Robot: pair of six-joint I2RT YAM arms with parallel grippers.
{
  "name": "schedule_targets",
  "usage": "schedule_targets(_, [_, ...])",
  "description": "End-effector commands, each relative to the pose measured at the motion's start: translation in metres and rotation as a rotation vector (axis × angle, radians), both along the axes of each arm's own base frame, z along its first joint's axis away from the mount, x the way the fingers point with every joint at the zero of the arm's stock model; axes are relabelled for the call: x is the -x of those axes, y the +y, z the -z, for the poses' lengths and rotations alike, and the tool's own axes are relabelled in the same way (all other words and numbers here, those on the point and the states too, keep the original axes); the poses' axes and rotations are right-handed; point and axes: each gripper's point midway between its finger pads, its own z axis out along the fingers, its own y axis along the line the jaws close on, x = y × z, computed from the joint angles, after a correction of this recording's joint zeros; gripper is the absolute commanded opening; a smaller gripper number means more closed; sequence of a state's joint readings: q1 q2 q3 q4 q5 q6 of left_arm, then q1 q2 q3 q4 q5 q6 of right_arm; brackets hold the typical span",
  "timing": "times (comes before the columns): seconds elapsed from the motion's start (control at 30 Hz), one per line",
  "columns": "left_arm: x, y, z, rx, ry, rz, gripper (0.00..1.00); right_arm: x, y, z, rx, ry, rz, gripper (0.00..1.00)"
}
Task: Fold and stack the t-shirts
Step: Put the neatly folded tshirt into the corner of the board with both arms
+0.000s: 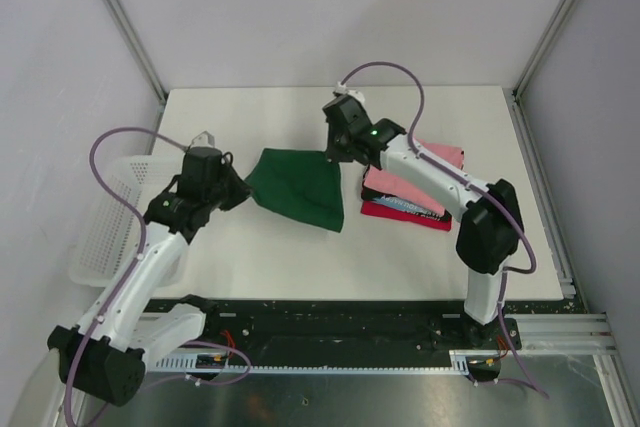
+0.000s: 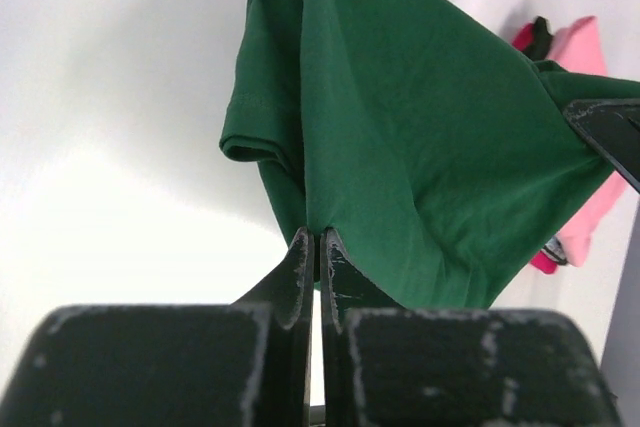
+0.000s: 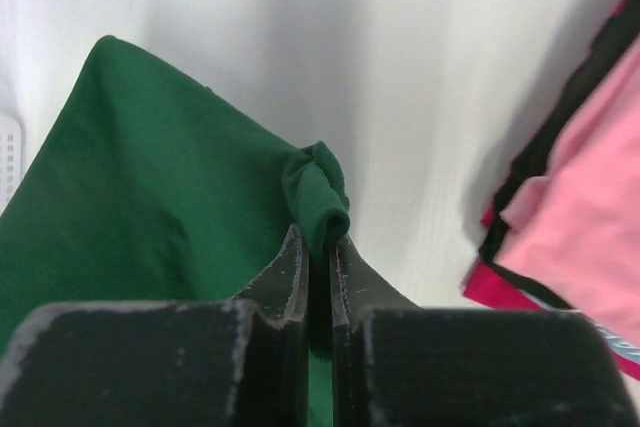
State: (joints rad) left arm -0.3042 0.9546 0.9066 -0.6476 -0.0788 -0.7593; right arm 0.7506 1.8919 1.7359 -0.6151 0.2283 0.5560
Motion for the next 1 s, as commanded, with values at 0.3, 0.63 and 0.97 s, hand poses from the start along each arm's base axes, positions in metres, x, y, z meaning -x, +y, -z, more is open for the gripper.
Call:
schedule_targets(0.3, [-0.063,-0.111,-0.081,0.027,-0.129,0.182,0.0,-0.043,-0.174,-0.102,-0.046,-0.153,0.299,0.0])
schedule_targets(0.63, [-0.111,-0.223,-0.078,0.036,-0.109,0.337,0.0,-0.051,-0.291,-0.104,-0.049,-0.154,0.5,0.0])
schedule_targets(0.97, [-0.132,-0.266,-0.04,0.027,-0.049,0.383,0.0,-0.054,-0.345,-0.078,-0.064,-0.11,0.585,0.0])
